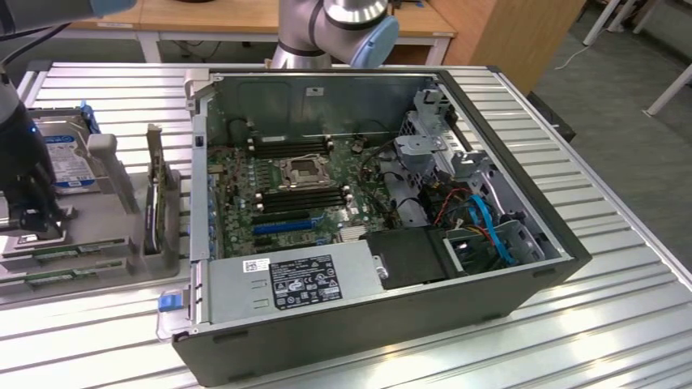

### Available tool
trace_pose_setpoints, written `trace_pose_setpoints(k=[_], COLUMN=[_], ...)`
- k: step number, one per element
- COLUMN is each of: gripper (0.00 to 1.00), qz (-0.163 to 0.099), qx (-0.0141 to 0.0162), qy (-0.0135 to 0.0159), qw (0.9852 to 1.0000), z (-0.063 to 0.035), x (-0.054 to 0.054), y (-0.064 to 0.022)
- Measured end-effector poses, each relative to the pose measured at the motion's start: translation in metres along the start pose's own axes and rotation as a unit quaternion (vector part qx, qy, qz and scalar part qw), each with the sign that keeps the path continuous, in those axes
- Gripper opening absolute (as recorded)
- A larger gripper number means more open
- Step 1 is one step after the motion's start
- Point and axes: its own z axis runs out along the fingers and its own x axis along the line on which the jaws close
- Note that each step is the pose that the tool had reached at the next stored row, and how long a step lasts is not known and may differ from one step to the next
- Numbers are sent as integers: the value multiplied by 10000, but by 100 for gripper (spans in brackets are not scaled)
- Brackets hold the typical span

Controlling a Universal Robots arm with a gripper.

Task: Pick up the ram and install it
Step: 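Pick up the ram and move it above insertion slot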

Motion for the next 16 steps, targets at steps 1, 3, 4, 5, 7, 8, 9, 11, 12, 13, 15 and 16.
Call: trace_pose_setpoints(k=[1,3,4,5,7,8,9,11,12,13,15,16], gripper=[31,31,31,31,31,31,31,31,31,31,31,31], qz=[0,0,0,0,0,0,0,0,0,0,0,0], qx=[0,0,0,-1,0,-1,0,0,0,0,-1,0], qy=[0,0,0,0,0,0,0,0,0,0,0,0], qw=[10000,10000,10000,10000,10000,10000,10000,10000,10000,10000,10000,10000], z=[0,-1,-1,-1,-2,-2,-2,-2,-3,-2,-4,-3], x=[12,33,44,55,79,91,103,128,141,154,180,192], y=[2,4,6,7,11,13,14,18,20,22,26,28])
